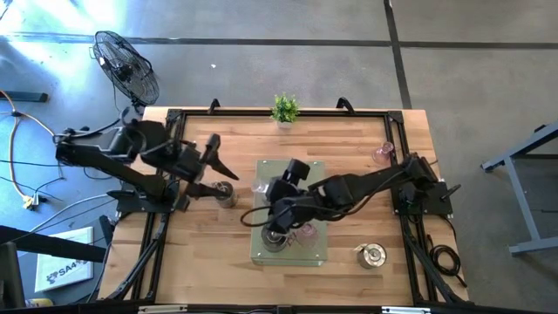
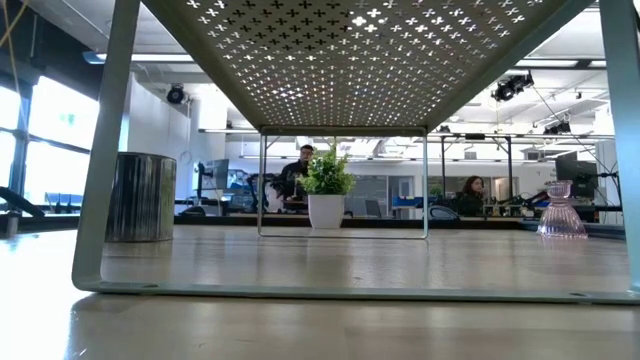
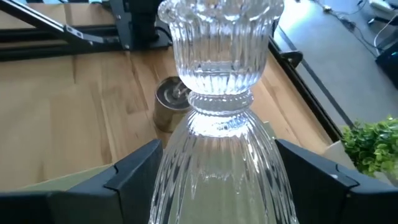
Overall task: Pick & Place candle stick holders
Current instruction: Put the transparent candle holder on the shelf
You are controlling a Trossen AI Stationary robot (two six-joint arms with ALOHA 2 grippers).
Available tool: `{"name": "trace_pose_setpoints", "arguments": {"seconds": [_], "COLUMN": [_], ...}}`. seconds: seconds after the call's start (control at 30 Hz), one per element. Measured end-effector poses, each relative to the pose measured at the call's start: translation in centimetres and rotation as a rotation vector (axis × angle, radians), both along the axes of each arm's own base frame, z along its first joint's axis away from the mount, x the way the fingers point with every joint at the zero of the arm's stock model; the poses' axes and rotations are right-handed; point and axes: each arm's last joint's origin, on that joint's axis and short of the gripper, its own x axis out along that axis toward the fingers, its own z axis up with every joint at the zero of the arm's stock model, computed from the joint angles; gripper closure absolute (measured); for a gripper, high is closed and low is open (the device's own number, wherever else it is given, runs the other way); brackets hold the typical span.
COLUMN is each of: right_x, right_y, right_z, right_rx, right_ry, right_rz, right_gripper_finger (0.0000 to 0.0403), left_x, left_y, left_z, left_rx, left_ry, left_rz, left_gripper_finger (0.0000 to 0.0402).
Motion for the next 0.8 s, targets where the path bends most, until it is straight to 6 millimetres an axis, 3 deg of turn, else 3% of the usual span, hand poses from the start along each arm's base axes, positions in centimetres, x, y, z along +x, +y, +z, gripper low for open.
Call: {"name": "trace_pose_setpoints", "arguments": {"seconds": [0.17, 0.33, 0.67, 0.8], "right_x": [-1.1, -3.5, -10.4, -13.2], "right_y": [1.3, 2.7, 6.5, 7.1], "right_z": [0.5, 1.5, 3.5, 3.7], "right_rx": [-0.031, -0.058, -0.191, -0.217], "right_ry": [-0.011, -0.042, -0.137, -0.176], "right_rz": [-0.006, -0.074, -0.147, -0.185], "right_gripper_finger": [0.0125, 0.0125, 0.0126, 0.0127], "left_x": [-1.4, -2.5, -2.3, -2.0], "left_y": [0.3, 0.6, 0.3, 0.2], "left_z": [-0.1, -0.6, -1.9, -2.6], "left_rx": [0.005, -0.003, -0.002, 0.009], "left_ry": [0.036, 0.108, 0.189, 0.195], "left_rz": [0.004, 0.009, -0.063, -0.067], "left_gripper_finger": [0.0216, 0.0215, 0.0215, 0.0215]}}
